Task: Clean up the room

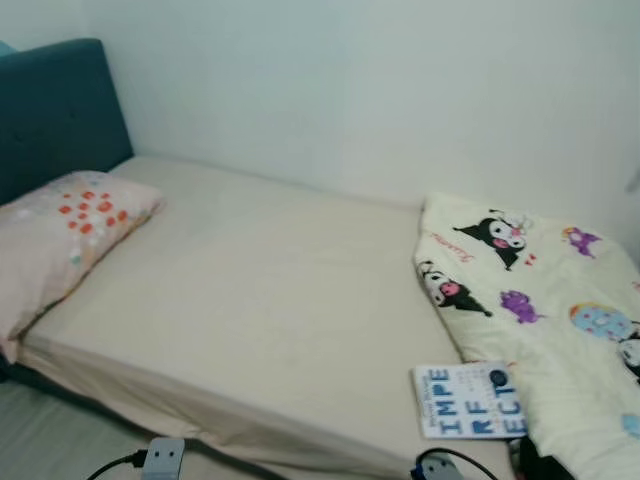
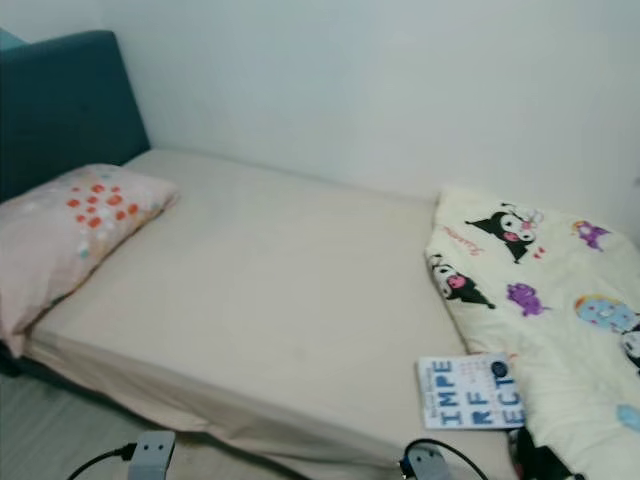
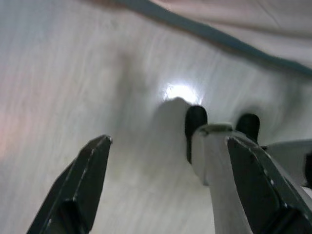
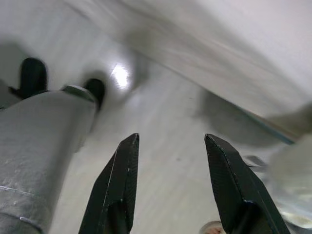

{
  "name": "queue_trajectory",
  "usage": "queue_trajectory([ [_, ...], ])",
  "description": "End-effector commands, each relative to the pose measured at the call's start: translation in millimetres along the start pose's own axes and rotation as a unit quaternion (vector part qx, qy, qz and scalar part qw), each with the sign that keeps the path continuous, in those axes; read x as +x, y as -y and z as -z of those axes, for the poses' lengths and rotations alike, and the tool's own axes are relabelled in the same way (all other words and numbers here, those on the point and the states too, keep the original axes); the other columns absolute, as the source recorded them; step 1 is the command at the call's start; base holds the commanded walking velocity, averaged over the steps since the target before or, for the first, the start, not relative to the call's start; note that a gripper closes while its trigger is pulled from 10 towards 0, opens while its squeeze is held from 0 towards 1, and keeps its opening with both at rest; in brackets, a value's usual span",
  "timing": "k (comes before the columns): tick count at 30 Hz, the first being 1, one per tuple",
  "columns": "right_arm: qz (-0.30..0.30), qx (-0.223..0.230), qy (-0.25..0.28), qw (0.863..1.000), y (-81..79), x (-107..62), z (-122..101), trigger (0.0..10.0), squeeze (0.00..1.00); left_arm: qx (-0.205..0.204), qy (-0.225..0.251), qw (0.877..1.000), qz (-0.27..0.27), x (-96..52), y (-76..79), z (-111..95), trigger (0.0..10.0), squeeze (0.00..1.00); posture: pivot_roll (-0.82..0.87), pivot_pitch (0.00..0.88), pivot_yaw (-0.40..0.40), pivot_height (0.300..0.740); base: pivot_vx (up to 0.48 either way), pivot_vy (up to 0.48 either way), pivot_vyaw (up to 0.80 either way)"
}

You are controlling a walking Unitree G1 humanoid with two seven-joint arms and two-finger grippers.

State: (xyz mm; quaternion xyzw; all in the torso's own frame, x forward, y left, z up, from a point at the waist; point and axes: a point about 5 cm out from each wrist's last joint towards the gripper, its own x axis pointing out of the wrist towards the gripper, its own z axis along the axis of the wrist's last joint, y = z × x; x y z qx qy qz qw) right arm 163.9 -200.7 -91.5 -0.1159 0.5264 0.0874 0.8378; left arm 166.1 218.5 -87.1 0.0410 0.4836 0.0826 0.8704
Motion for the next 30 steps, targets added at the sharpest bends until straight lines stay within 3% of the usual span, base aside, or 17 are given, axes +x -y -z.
queue_trajectory([
  [1,0.002,0.008,0.004,1.000,0.5,0.0,-1,10.0,0.00,0.001,-0.004,1.000,0.004,-0.1,2.5,2,10.0,0.00,0.04,0.000,-0.088,0.740,0.000,-0.480,0.00],
  [3,-0.001,0.006,0.018,1.000,-7.9,2.8,-19,10.0,0.00,-0.003,-0.001,1.000,0.001,0.2,1.8,-1,10.0,0.00,0.03,0.000,-0.090,0.740,0.000,-0.480,0.00],
  [6,-0.001,0.006,0.020,1.000,-9.3,3.2,-22,10.0,0.00,-0.004,0.000,1.000,0.000,0.3,1.6,-1,10.0,0.00,0.03,0.000,-0.092,0.740,0.000,-0.480,0.00],
  [11,0.003,0.020,0.066,0.998,-11.7,3.7,-51,10.0,0.00,-0.023,0.023,0.999,-0.020,1.7,-6.6,-15,10.0,0.00,0.03,0.000,-0.092,0.740,0.000,-0.480,0.00],
  [12,0.012,0.034,0.091,0.995,1.6,1.1,-61,10.0,0.00,-0.031,0.041,0.998,-0.042,2.2,-14.8,-25,10.0,0.00,0.03,0.000,-0.089,0.740,0.000,-0.480,0.00],
  [13,0.012,0.034,0.091,0.995,1.6,1.1,-61,10.0,0.00,-0.031,0.041,0.998,-0.042,2.2,-14.8,-25,10.0,0.00,0.03,0.000,-0.089,0.740,0.000,-0.480,0.00],
  [16,0.036,0.091,0.220,0.971,50.8,-18.6,-116,10.0,0.00,-0.108,0.142,0.974,-0.143,-2.8,-56.8,-81,10.0,0.00,0.03,0.000,-0.092,0.740,0.000,-0.091,0.00],
  [17,0.036,0.091,0.220,0.971,50.8,-18.6,-116,10.0,0.00,-0.108,0.142,0.974,-0.143,-2.8,-56.8,-81,10.0,0.00,0.03,0.000,-0.092,0.740,0.000,0.000,0.00],
  [18,0.041,0.094,0.261,0.960,61.7,-27.5,-138,10.0,0.00,-0.144,0.182,0.960,-0.155,-7.0,-68.3,-102,10.0,0.00,0.03,0.000,-0.091,0.740,0.000,0.000,0.00],
  [19,0.041,0.094,0.261,0.960,61.7,-27.5,-138,10.0,0.00,-0.144,0.182,0.960,-0.155,-7.0,-68.3,-102,10.0,0.00,0.03,0.000,-0.091,0.740,0.000,0.000,0.00],
  [21,0.053,0.088,0.318,0.942,74.0,-42.7,-171,10.0,0.00,-0.190,0.266,0.936,-0.133,-17.6,-78.2,-148,10.0,0.00,0.03,0.000,-0.091,0.740,0.000,0.000,0.00],
  [22,0.053,0.088,0.318,0.942,74.0,-42.7,-171,10.0,0.00,-0.190,0.266,0.936,-0.133,-17.6,-78.2,-148,10.0,0.00,0.03,0.000,-0.091,0.740,0.000,0.000,0.00],
  [23,0.059,0.083,0.347,0.932,78.6,-51.6,-188,10.0,0.00,-0.177,0.329,0.922,-0.103,-27.9,-75.7,-182,10.0,0.00,0.02,0.000,-0.091,0.740,0.000,0.000,0.00],
  [25,0.060,0.081,0.364,0.926,80.0,-56.8,-199,10.0,0.00,-0.155,0.370,0.913,-0.073,-35.6,-67.6,-203,10.0,0.00,0.02,0.000,-0.090,0.740,0.000,0.000,0.00],
  [27,0.060,0.080,0.369,0.924,80.2,-58.5,-202,10.0,0.00,-0.149,0.383,0.909,-0.061,-38.2,-63.9,-210,10.0,0.00,0.02,0.000,-0.090,0.740,0.000,0.000,0.00],
  [29,0.059,0.081,0.383,0.918,79.4,-62.5,-211,10.0,0.00,-0.132,0.416,0.900,0.003,-44.3,-42.8,-226,10.0,0.00,0.02,0.000,-0.089,0.740,0.000,-0.240,0.00],
  [30,0.059,0.081,0.383,0.918,79.4,-62.5,-211,10.0,0.00,-0.132,0.416,0.900,0.003,-44.3,-42.8,-226,10.0,0.00,0.02,0.000,-0.089,0.740,0.000,-0.480,0.00],
])
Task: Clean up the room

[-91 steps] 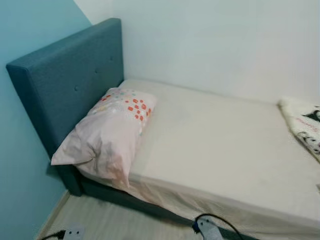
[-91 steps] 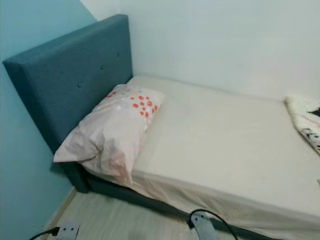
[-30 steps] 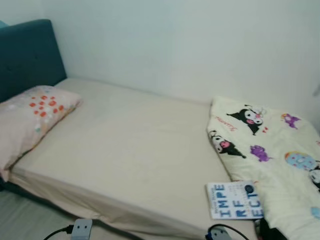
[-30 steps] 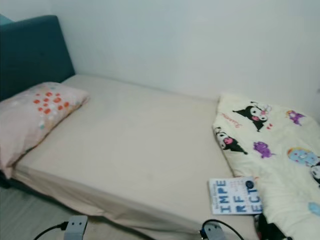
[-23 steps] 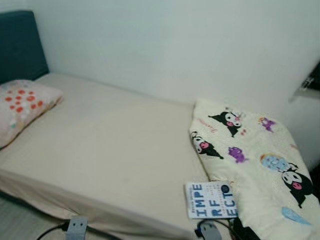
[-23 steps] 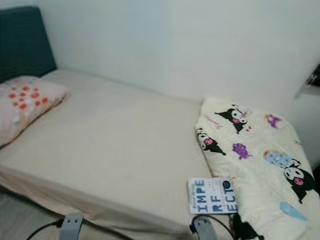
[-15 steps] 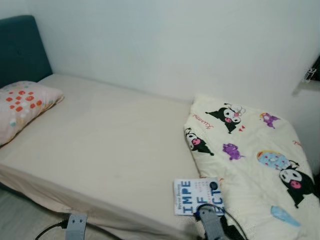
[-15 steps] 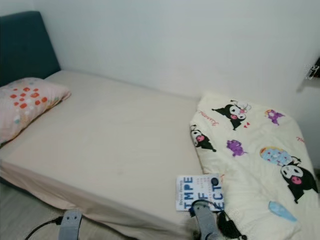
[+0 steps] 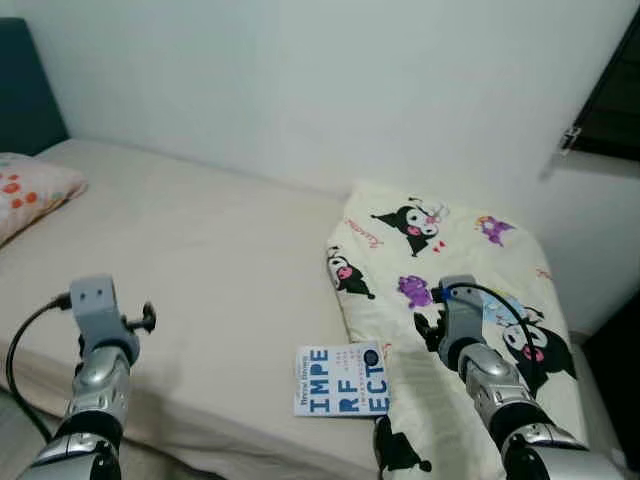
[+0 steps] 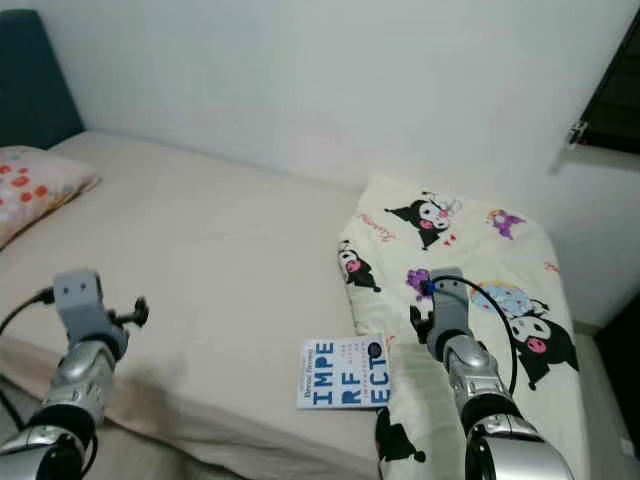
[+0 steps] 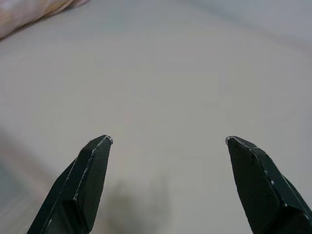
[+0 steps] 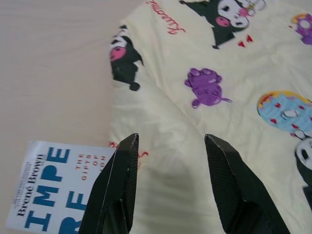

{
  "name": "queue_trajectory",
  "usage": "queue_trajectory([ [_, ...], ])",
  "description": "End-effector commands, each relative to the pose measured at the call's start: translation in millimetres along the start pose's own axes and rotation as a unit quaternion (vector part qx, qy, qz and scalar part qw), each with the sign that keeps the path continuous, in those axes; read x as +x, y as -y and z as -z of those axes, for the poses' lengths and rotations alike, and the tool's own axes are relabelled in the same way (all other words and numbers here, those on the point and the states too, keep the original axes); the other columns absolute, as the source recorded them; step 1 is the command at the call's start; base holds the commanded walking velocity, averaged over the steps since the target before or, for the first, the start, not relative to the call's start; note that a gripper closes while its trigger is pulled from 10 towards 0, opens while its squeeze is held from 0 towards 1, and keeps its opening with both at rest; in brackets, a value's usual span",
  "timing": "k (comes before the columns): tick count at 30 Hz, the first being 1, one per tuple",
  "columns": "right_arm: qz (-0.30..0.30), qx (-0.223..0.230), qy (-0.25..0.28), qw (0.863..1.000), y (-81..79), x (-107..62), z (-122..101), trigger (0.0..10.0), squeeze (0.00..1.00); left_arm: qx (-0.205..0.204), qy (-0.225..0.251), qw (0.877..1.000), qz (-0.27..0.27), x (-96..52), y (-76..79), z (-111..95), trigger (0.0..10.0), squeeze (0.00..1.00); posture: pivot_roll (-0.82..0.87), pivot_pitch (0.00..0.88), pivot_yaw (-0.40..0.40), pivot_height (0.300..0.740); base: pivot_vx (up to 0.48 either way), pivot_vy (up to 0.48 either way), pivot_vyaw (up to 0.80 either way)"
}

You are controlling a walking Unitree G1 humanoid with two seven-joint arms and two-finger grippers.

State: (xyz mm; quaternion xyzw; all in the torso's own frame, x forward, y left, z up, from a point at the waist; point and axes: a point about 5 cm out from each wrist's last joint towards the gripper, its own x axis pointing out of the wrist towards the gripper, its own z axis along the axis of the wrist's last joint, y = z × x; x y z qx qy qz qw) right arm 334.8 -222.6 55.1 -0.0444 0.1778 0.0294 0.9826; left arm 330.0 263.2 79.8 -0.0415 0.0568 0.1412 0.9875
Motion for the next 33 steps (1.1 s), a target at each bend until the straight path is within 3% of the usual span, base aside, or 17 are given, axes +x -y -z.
queue_trajectory([
  [1,-0.005,0.008,0.021,1.000,-4.7,3.5,-11,10.0,0.00,-0.002,0.000,0.999,0.049,-0.3,18.2,2,10.0,0.00,0.02,0.000,-0.089,0.740,0.000,-0.480,0.00],
  [3,-0.008,0.015,0.033,0.999,-5.6,4.7,-16,10.0,0.00,0.001,0.011,0.994,0.106,-1.2,38.5,0,10.0,0.00,0.02,0.000,-0.087,0.740,0.000,-0.480,0.00],
  [5,-0.008,0.018,0.035,0.999,-5.7,4.9,-17,10.0,0.00,0.001,0.012,0.993,0.117,-1.7,42.0,0,10.0,0.00,0.02,0.000,-0.087,0.740,0.000,-0.480,0.00],
  [8,-0.003,0.042,0.045,0.998,-1.5,4.7,-20,10.0,0.00,-0.014,0.017,0.983,0.181,-6.4,62.8,2,10.0,0.00,0.01,0.000,-0.087,0.740,0.000,-0.480,0.00],
  [12,-0.002,0.031,0.031,0.999,3.2,3.4,-17,10.0,0.00,-0.033,0.017,0.974,0.225,-9.6,76.5,2,10.0,0.00,0.01,0.000,-0.092,0.740,0.000,0.000,-0.18],
  [16,0.004,0.030,0.028,0.999,5.9,2.8,-16,10.0,0.00,-0.031,0.015,0.973,0.228,-9.6,78.1,3,10.0,0.00,0.01,0.000,-0.092,0.740,0.000,0.000,-0.70],
  [23,0.009,0.023,0.012,1.000,5.1,4.3,-16,10.0,0.00,-0.027,0.006,0.978,0.206,-7.9,75.1,5,10.0,0.00,0.01,0.000,-0.089,0.735,0.000,0.000,0.00],
  [27,0.008,0.020,0.016,1.000,4.9,4.9,-18,10.0,0.00,-0.024,0.003,0.988,0.154,-4.5,60.6,5,10.0,0.00,0.01,0.000,-0.088,0.715,0.000,0.000,0.00],
  [30,0.007,0.020,0.018,1.000,5.1,5.0,-19,10.0,0.00,-0.023,-0.002,0.990,0.143,-4.1,56.5,6,10.0,0.00,0.01,0.000,-0.087,0.710,0.000,0.000,0.00],
  [33,0.005,0.023,0.024,0.999,6.6,5.9,-25,10.0,0.00,-0.029,-0.052,0.989,0.133,-8.7,48.4,23,10.0,0.00,0.01,0.000,-0.086,0.690,0.000,0.000,0.00],
])
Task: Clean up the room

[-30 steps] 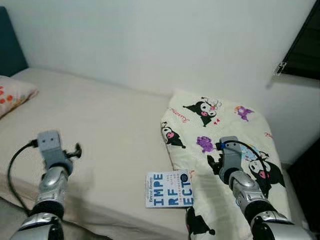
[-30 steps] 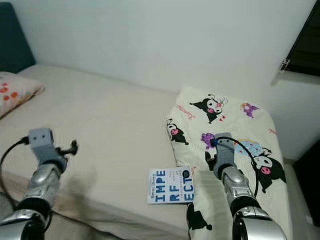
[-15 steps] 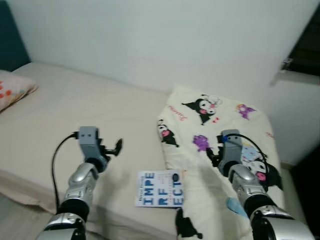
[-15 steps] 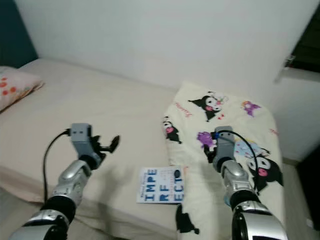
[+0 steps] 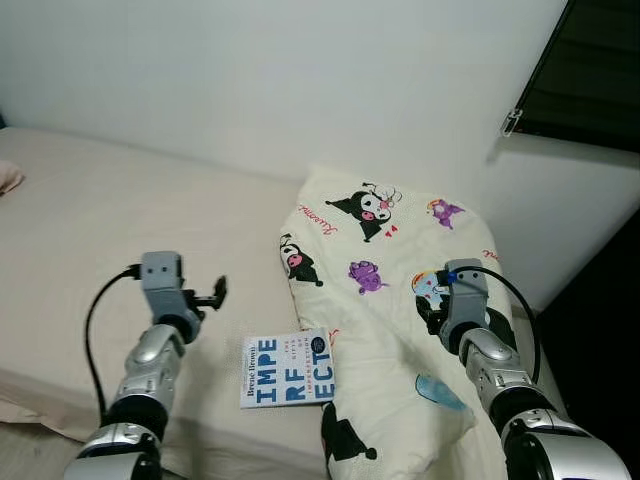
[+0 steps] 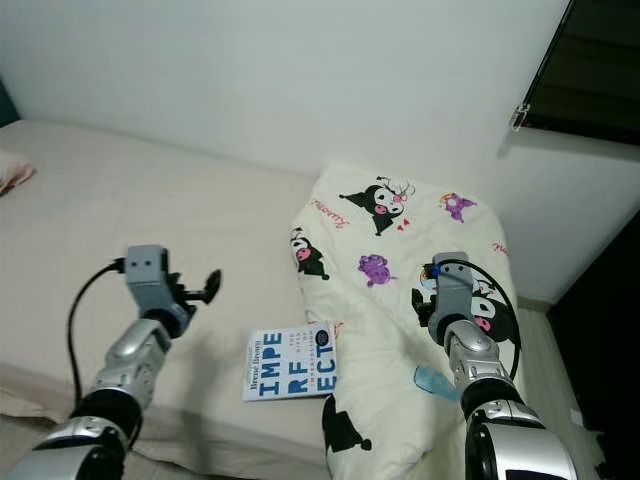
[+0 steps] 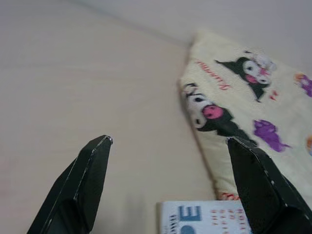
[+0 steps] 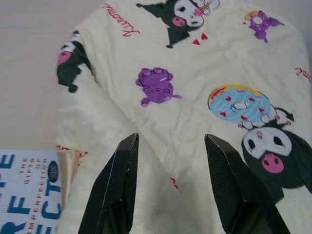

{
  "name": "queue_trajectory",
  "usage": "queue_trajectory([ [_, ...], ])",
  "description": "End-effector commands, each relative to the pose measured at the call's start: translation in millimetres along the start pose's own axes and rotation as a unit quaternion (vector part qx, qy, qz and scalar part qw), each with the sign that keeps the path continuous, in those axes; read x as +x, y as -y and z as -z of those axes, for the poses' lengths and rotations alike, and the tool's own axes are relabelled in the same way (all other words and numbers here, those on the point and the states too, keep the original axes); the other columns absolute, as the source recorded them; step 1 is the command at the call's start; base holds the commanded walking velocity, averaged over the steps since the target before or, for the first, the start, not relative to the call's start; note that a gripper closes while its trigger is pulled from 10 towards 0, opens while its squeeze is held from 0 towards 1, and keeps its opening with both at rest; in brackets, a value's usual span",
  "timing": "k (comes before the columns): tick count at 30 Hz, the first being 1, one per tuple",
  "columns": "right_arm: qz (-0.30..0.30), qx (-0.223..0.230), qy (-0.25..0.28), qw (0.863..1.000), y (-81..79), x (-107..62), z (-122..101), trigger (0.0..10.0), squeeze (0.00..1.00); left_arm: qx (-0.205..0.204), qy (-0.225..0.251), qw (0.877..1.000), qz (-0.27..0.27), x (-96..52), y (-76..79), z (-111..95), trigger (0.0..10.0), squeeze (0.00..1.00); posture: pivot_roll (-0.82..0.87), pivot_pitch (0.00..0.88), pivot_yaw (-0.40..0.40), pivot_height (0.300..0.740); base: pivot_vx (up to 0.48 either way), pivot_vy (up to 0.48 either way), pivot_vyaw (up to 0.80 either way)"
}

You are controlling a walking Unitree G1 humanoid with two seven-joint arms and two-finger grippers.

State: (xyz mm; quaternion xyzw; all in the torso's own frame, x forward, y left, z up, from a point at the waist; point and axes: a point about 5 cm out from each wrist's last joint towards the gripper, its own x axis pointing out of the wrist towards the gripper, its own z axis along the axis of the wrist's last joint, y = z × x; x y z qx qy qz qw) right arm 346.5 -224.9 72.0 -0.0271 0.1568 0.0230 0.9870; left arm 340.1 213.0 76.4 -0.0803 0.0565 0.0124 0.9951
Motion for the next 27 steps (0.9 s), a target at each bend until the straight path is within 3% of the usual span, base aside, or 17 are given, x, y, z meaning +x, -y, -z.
queue_trajectory([
  [1,0.001,0.005,0.002,1.000,2.0,1.3,-5,10.0,0.00,-0.003,-0.042,0.999,0.001,-5.2,-2.0,16,10.0,0.00,0.01,0.000,-0.086,0.690,0.000,0.000,0.00],
  [8,0.010,-0.007,-0.010,1.000,2.1,1.7,-3,10.0,0.00,-0.034,-0.085,0.993,0.072,-10.9,15.9,36,10.0,0.00,0.01,0.000,-0.086,0.660,0.000,0.000,0.00],
  [13,0.018,-0.006,-0.017,1.000,3.7,0.7,0,10.0,0.00,-0.060,-0.096,0.989,0.096,-9.2,29.1,39,10.0,0.00,0.01,0.000,-0.086,0.640,0.000,0.000,0.00],
  [15,0.019,-0.006,-0.018,1.000,4.1,0.3,1,10.0,0.00,-0.053,-0.085,0.990,0.104,-7.9,33.7,37,10.0,0.00,0.00,0.000,-0.079,0.635,0.000,0.000,0.00],
  [16,0.021,-0.005,-0.019,1.000,5.0,-0.4,2,10.0,0.00,-0.020,-0.068,0.991,0.114,-6.7,38.3,33,10.0,0.00,0.00,0.000,-0.077,0.630,0.000,0.000,0.00],
  [17,0.021,-0.005,-0.019,1.000,5.0,-0.4,2,10.0,0.00,-0.020,-0.068,0.991,0.114,-6.7,38.3,33,10.0,0.00,0.00,0.000,-0.077,0.630,0.000,0.000,0.00],
  [19,0.024,-0.002,-0.022,0.999,7.5,-2.1,6,10.0,0.00,0.101,-0.026,0.983,0.152,-6.5,51.4,24,10.0,0.00,0.00,0.000,-0.077,0.620,0.000,0.000,0.00],
  [20,0.026,-0.002,-0.024,0.999,8.5,-2.9,7,10.0,0.00,0.158,-0.005,0.971,0.177,-7.9,59.2,21,10.0,0.00,0.00,0.000,-0.078,0.615,0.000,0.000,0.00],
  [22,0.028,-0.002,-0.026,0.999,9.6,-3.8,9,10.0,0.00,0.218,0.019,0.950,0.221,-11.7,71.3,19,10.0,0.00,0.00,0.000,-0.077,0.605,0.000,0.000,0.00],
  [23,0.028,-0.002,-0.026,0.999,9.6,-3.8,9,10.0,0.00,0.218,0.019,0.950,0.221,-11.7,71.3,19,10.0,0.00,0.00,0.000,-0.077,0.605,0.000,0.000,0.00],
  [24,0.029,-0.001,-0.027,0.999,10.0,-4.1,10,10.0,0.00,0.235,0.025,0.942,0.238,-13.4,75.8,19,10.0,0.00,0.00,0.000,-0.077,0.600,0.000,0.000,0.00],
  [25,0.029,-0.002,-0.028,0.999,10.4,-4.3,10,10.0,0.00,0.274,0.029,0.924,0.265,-16.7,82.6,21,10.0,0.00,0.00,0.000,-0.078,0.595,0.000,0.000,0.00],
  [26,0.030,-0.002,-0.029,0.999,10.6,-4.4,11,10.0,0.00,0.321,0.033,0.898,0.299,-21.6,91.1,25,10.0,0.00,0.00,0.000,-0.078,0.590,0.000,0.000,0.00],
  [27,0.030,-0.002,-0.029,0.999,10.6,-4.4,11,10.0,0.00,0.321,0.033,0.898,0.299,-21.6,91.1,25,10.0,0.00,0.00,0.000,-0.078,0.590,0.000,0.000,0.00],
])
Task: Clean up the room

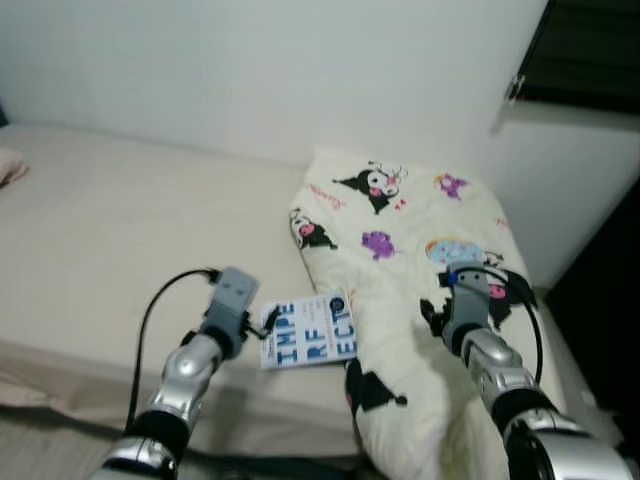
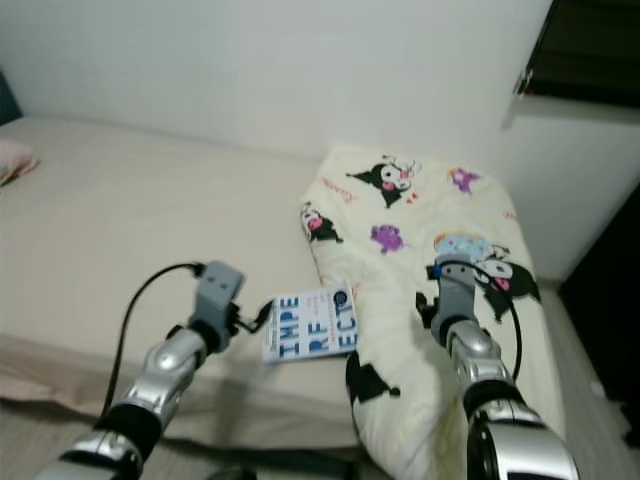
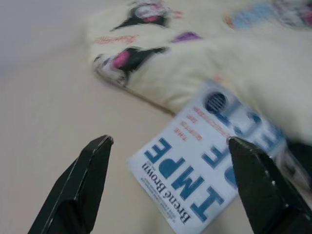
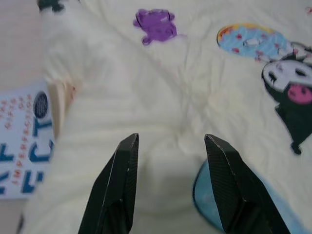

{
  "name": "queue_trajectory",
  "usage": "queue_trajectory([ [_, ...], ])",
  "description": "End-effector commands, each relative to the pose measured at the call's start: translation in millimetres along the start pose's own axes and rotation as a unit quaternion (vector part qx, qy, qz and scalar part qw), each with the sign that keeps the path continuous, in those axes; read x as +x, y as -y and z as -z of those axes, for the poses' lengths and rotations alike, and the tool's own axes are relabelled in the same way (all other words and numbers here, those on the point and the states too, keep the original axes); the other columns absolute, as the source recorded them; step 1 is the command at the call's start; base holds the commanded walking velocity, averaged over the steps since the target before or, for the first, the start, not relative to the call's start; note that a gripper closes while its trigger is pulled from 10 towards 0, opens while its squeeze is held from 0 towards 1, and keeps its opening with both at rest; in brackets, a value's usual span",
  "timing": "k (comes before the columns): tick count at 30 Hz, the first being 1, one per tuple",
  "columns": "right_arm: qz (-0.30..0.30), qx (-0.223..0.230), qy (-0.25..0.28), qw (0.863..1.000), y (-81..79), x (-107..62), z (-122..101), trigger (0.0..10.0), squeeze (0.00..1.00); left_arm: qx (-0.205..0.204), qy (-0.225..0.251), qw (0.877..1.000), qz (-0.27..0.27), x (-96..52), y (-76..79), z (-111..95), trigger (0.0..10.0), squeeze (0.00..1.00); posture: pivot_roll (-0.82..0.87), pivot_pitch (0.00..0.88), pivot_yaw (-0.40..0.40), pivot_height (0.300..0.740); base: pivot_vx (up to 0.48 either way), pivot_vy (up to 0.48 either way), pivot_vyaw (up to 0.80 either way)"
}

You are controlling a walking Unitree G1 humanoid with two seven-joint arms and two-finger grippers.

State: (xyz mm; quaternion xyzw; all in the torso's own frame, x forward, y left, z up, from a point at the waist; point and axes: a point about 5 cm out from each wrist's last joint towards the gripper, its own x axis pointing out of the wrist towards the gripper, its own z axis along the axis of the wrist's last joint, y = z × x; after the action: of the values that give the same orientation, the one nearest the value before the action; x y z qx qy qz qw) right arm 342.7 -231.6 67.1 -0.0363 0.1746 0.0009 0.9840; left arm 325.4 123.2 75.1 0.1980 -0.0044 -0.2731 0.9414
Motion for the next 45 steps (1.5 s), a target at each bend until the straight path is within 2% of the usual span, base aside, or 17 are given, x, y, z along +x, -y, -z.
queue_trajectory([
  [1,0.009,0.003,-0.011,1.000,4.4,-1.7,5,10.0,0.00,0.084,-0.004,0.994,0.072,-2.5,20.0,2,10.0,0.00,0.00,0.000,-0.078,0.580,0.000,0.000,0.00],
  [2,0.009,0.003,-0.011,1.000,4.4,-1.7,5,10.0,0.00,0.084,-0.004,0.994,0.072,-2.5,20.0,2,10.0,0.00,0.00,0.000,-0.078,0.580,0.000,0.000,0.00],
  [5,0.010,0.003,-0.011,1.000,4.1,-1.4,4,10.0,0.00,0.158,0.004,0.979,0.127,-0.8,38.4,-2,10.0,0.00,0.01,0.000,-0.076,0.565,0.000,0.000,0.00],
  [8,0.011,0.003,-0.011,1.000,4.0,-1.4,4,10.0,0.00,0.178,0.008,0.974,0.142,0.2,44.5,-3,10.0,0.00,0.01,0.000,-0.075,0.560,0.000,0.000,0.00],
  [10,0.013,0.003,-0.010,1.000,4.5,-1.5,4,10.0,0.00,0.217,0.012,0.964,0.155,3.0,53.7,-4,10.0,0.00,0.01,0.000,-0.070,0.550,0.000,0.000,0.00],
  [12,0.014,0.004,-0.010,1.000,4.7,-1.6,4,10.0,0.00,0.230,0.008,0.961,0.154,4.2,55.9,-3,10.0,0.00,0.01,0.000,-0.070,0.545,0.000,0.000,0.00],
  [13,0.017,0.004,-0.009,1.000,5.2,-1.7,4,10.0,0.00,0.266,-0.015,0.956,0.122,9.8,51.5,0,10.0,0.00,0.00,0.000,-0.063,0.535,0.000,0.000,0.00],
  [14,0.017,0.004,-0.009,1.000,5.2,-1.7,4,10.0,0.00,0.266,-0.015,0.956,0.122,9.8,51.5,0,10.0,0.00,0.00,0.000,-0.063,0.535,0.000,0.000,0.00],
  [17,0.019,0.006,-0.008,1.000,5.2,-2.0,5,10.0,0.00,0.311,-0.053,0.945,0.089,15.4,46.3,5,10.0,0.00,0.00,0.002,-0.059,0.520,0.000,0.000,0.00],
  [22,0.019,0.005,-0.007,1.000,4.0,-1.9,5,10.0,0.00,0.322,-0.079,0.940,0.082,15.2,46.9,12,10.0,0.00,-0.01,0.001,-0.056,0.510,0.000,0.000,0.00],
  [23,0.019,0.003,-0.005,1.000,3.3,-1.8,4,10.0,0.00,0.335,-0.102,0.933,0.084,12.8,47.0,20,10.0,0.00,-0.01,0.005,-0.052,0.505,0.000,0.000,0.00],
  [24,0.019,0.003,-0.005,1.000,3.3,-1.8,4,10.0,0.00,0.335,-0.102,0.933,0.084,12.8,47.0,20,10.0,0.00,-0.01,0.005,-0.052,0.505,0.000,0.000,0.00],
  [26,0.020,-0.001,-0.001,1.000,3.4,-1.5,3,10.0,0.00,0.355,-0.132,0.921,0.092,6.9,47.1,32,10.0,0.00,-0.02,0.004,-0.045,0.495,0.000,0.000,0.00],
  [28,0.022,-0.001,0.000,1.000,4.6,-1.7,2,10.0,0.00,0.358,-0.139,0.919,0.092,5.1,46.3,35,10.0,0.00,-0.02,0.004,-0.044,0.490,0.000,0.000,0.00],
  [32,0.028,-0.004,0.001,1.000,7.5,-2.7,3,10.0,0.00,0.358,-0.150,0.919,0.069,5.1,42.1,37,10.0,0.00,-0.03,0.001,-0.039,0.475,0.000,0.000,0.00],
  [38,0.023,-0.009,0.001,1.000,2.8,-2.8,5,10.0,0.00,0.342,-0.158,0.926,-0.004,8.9,34.9,34,10.0,0.00,-0.04,0.000,-0.037,0.445,0.000,0.000,0.00],
  [45,0.019,-0.008,0.008,1.000,2.2,-2.0,2,10.0,0.00,0.335,-0.164,0.928,-0.018,11.0,36.5,34,10.0,0.00,-0.05,0.000,-0.036,0.432,0.000,0.000,0.00],
])
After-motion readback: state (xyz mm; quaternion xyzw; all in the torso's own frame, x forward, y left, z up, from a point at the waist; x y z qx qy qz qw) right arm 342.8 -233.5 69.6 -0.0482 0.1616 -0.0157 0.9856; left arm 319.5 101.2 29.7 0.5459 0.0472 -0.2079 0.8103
